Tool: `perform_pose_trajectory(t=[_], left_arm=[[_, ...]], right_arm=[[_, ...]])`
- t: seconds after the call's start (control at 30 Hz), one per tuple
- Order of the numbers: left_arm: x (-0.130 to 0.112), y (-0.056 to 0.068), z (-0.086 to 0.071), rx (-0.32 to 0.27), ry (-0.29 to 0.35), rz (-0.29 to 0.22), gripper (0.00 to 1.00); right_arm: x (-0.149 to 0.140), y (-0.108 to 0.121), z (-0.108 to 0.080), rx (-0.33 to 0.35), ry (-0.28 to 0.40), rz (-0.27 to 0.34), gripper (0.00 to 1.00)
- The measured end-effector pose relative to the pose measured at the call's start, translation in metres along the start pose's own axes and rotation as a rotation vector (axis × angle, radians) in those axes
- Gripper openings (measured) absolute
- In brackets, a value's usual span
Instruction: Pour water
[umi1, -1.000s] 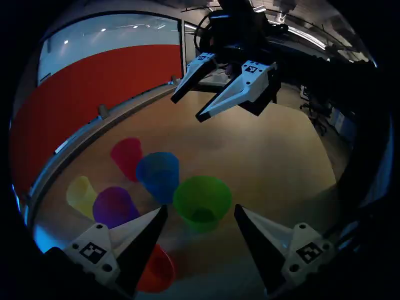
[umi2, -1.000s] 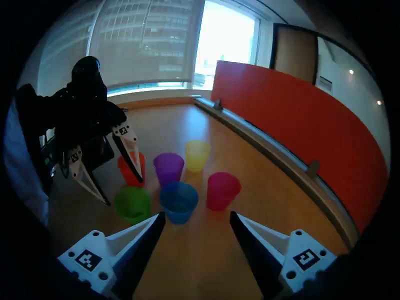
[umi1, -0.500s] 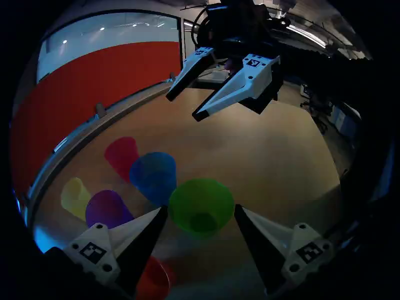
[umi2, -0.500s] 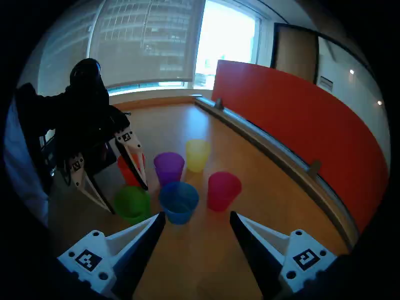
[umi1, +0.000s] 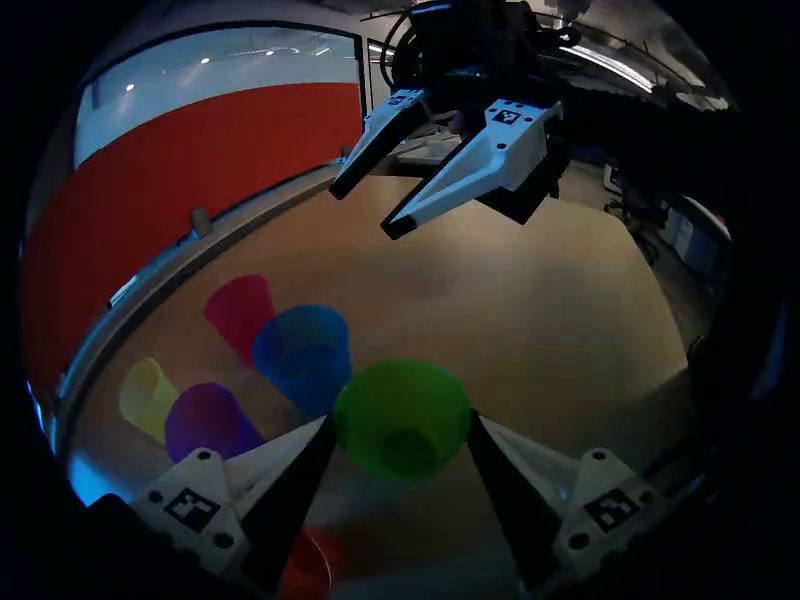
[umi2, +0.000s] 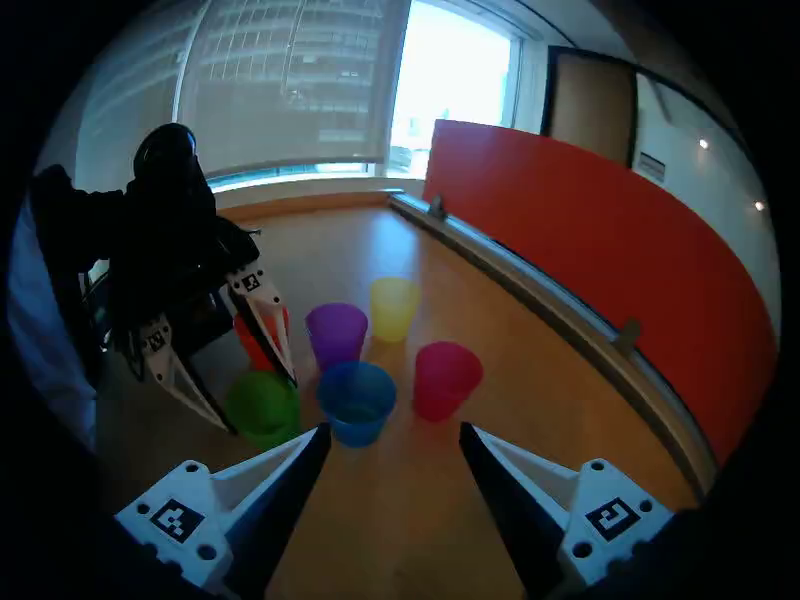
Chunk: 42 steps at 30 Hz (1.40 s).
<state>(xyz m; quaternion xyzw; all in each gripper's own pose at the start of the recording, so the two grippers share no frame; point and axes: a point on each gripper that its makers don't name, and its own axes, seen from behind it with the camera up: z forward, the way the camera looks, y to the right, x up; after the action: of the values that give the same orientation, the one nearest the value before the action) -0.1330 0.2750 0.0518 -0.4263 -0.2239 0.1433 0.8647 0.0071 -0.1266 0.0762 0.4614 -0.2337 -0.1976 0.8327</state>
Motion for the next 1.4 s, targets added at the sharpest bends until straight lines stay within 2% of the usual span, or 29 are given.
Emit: perform_pose_trajectory(t=[0.3, 0.57, 1.0, 1.2, 1.4], left_arm=[[0.002, 0.004, -0.002, -0.012, 0.011, 0.006, 0.89], [0.013, -0.001, -0.012, 0.005, 0.053, -0.02, 0.89], [0.047, -0.029, -0.054, 0.078, 0.162, -0.07, 0.89], [0.064, -0.042, -0.073, 0.12, 0.214, -0.067, 0.89], [0.075, -0.049, -0.088, 0.151, 0.25, -0.061, 0.89]], right_arm=[[-0.001, 0.001, -0.001, -0.004, 0.002, 0.003, 1.0], [-0.002, 0.001, -0.002, -0.005, 0.005, 0.006, 1.0], [0.005, -0.001, -0.003, -0.008, 0.019, 0.002, 1.0], [0.01, -0.002, -0.003, -0.011, 0.029, 0.006, 1.0], [0.017, -0.005, -0.002, -0.014, 0.043, 0.004, 1.0]])
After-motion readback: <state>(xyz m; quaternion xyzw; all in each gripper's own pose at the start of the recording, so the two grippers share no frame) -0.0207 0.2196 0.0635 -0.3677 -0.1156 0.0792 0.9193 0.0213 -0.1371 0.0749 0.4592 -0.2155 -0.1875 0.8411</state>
